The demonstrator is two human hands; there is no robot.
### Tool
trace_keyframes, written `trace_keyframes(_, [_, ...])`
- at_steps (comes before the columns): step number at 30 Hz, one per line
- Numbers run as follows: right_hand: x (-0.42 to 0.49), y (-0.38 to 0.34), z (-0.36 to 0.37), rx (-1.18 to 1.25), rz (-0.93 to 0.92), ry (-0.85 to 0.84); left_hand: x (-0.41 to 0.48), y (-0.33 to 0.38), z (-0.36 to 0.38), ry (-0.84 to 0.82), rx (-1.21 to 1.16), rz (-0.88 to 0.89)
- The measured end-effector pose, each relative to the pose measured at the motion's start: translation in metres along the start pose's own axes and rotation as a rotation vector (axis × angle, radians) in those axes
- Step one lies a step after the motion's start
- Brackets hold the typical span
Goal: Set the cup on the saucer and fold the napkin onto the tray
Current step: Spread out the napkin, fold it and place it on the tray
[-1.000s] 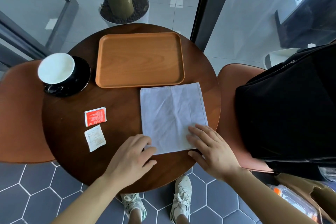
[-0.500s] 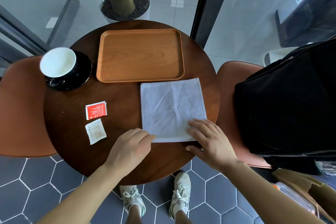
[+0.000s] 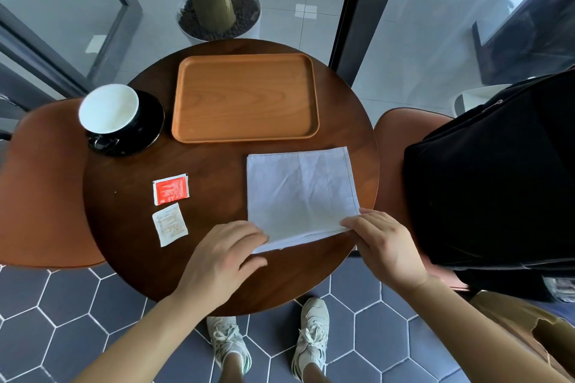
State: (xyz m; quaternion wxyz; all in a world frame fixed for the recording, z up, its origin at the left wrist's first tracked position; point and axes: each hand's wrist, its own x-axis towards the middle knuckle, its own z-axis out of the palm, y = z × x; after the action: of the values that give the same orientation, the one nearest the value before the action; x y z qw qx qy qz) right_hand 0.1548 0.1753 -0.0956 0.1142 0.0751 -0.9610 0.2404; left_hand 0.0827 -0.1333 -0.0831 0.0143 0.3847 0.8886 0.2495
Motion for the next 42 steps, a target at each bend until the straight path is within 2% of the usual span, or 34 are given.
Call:
trace_keyframes(4, [0.004,-0.008,-0.009,0.04,0.034,0.005,0.004,0.003,-0.006,0.12,-0.13,-0.117])
trace_keyframes(9, [0.009,-0.02,-0.019,0.099,0.082,0.022,-0.007,0.009,-0.015,0.11,-0.186,-0.151])
trace_keyframes(14, [0.032,-0.024,-0.02,0.295,0.38,0.036,-0.001,0.007,-0.013,0.202,-0.238,-0.334])
trace_keyframes(17, [0.049,-0.022,-0.016,0.477,0.58,0.058,0.008,0.008,-0.012,0.267,-0.401,-0.534])
trace_keyframes(20, [0.066,-0.018,-0.013,0.601,0.664,0.069,0.019,0.007,-0.007,0.322,-0.546,-0.692])
trace_keyframes(24, [0.094,-0.007,-0.002,0.413,0.673,-0.01,0.038,-0.003,0.001,0.37,-0.59,-0.851])
trace_keyframes(27, [0.113,-0.001,0.01,0.284,0.609,-0.045,0.052,-0.01,0.008,0.415,-0.54,-0.926])
trace_keyframes(32, [0.124,0.008,0.023,0.136,0.535,-0.108,0.068,-0.018,0.015,0.439,-0.384,-0.96])
trace_keyframes(42, [0.13,0.012,0.033,0.091,0.481,-0.084,0.073,-0.026,0.023,0.397,-0.238,-0.97])
